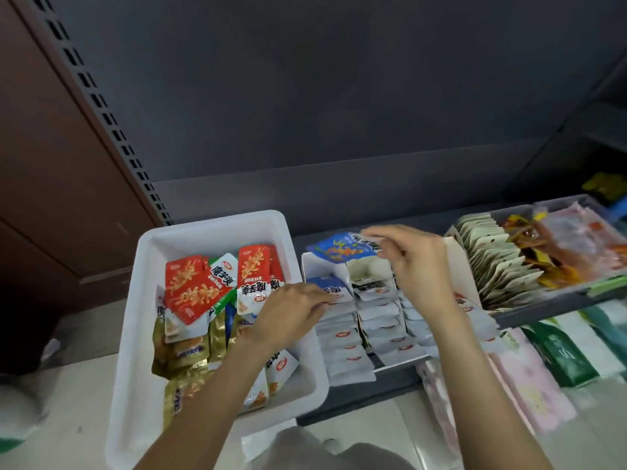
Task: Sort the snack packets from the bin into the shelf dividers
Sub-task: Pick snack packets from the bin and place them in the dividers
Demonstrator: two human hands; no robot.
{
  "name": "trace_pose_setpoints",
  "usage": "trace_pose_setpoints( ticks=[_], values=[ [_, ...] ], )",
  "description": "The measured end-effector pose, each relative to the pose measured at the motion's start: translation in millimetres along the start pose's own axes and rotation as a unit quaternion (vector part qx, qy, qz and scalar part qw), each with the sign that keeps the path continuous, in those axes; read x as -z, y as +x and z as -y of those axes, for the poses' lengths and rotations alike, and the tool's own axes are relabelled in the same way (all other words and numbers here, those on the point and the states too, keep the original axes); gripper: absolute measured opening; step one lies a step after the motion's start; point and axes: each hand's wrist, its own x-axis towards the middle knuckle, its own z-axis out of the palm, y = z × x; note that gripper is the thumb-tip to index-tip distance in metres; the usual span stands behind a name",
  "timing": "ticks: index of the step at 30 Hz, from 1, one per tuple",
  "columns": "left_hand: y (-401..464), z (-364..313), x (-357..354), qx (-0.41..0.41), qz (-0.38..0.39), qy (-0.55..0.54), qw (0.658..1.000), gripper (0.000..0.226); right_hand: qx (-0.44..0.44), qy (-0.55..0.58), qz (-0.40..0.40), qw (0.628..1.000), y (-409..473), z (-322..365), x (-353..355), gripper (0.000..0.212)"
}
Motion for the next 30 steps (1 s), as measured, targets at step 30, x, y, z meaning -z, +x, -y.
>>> trace_pose_setpoints(
  ticks=[30],
  values=[
    [-133, 73, 31, 0.324, 0.038, -0.007, 0.945, 0.024, 0.120, -0.069, 0.323, 0.936, -45, 53, -111, 0.026]
  ],
)
